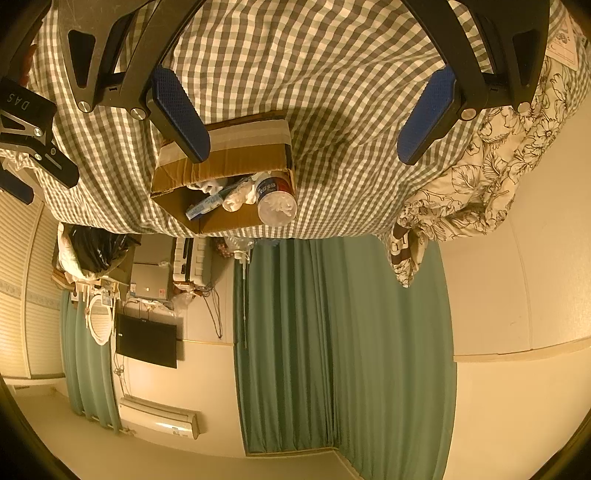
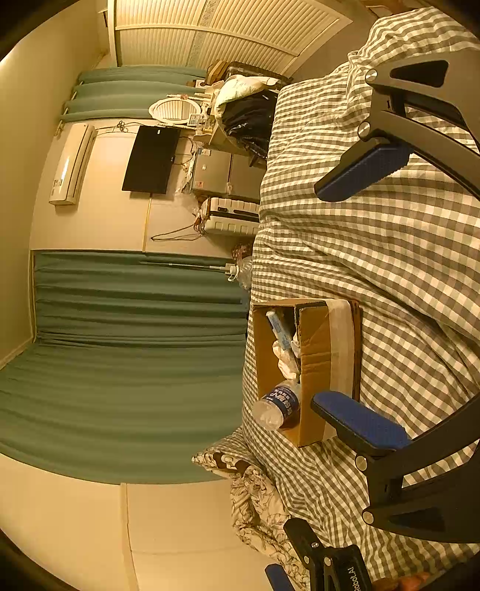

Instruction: Organize objects

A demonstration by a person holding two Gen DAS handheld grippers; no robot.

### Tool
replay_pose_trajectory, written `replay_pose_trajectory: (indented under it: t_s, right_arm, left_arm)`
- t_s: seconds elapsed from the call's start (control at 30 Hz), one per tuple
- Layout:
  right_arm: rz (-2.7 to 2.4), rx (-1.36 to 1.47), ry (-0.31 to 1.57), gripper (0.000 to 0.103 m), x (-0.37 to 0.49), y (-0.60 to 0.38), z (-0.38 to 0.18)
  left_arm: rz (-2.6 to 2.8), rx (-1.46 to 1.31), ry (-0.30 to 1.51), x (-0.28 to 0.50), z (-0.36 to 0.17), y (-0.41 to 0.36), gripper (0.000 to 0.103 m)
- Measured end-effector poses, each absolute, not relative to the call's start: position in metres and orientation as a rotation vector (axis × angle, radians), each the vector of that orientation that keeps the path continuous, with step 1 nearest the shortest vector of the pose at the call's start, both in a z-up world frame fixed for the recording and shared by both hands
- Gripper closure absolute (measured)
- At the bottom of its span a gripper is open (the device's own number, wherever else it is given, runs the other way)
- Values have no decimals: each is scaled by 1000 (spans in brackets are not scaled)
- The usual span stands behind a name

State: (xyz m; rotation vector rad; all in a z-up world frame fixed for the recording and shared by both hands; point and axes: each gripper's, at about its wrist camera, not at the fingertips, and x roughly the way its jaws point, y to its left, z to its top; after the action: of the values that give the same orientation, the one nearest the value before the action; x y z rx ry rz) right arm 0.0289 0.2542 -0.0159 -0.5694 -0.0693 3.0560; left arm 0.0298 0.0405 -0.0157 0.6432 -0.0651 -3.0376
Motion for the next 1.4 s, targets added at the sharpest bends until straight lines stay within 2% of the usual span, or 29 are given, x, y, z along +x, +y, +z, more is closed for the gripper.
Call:
replay_pose_trajectory:
  t_s: [1.4]
  right_arm:
    - [3064,-585,-86,0,28,247,-16]
  left_arm:
    - [-3026,645,-108,28,-16,40,0]
